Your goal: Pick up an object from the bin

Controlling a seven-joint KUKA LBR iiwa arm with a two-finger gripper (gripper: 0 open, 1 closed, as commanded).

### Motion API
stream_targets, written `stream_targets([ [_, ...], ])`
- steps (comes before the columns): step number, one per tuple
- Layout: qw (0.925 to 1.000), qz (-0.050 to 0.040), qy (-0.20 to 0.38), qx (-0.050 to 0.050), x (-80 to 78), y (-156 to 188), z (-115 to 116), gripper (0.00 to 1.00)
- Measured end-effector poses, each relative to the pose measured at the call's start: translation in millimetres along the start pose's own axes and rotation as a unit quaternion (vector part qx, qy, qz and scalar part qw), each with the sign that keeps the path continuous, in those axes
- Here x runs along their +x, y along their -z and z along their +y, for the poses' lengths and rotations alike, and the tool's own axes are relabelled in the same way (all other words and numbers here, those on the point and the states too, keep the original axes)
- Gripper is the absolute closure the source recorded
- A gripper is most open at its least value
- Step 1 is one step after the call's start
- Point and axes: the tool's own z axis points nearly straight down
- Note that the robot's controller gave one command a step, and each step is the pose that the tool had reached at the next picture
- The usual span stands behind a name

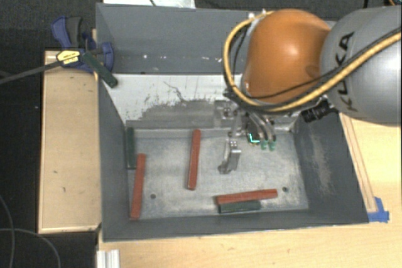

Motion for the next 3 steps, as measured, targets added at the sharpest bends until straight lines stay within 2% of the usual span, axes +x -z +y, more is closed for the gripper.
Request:
stream_targets([
  [1, 0.9532, -0.0003, 0.302, 0.000, -50.5, -176, 23, 0.00],
  [2, 0.8852, -0.0053, 0.465, 0.001, -36.3, -143, 28, 0.00],
  [3, 0.8507, -0.0055, 0.526, 0.001, -41.7, -132, 40, 0.00],
])
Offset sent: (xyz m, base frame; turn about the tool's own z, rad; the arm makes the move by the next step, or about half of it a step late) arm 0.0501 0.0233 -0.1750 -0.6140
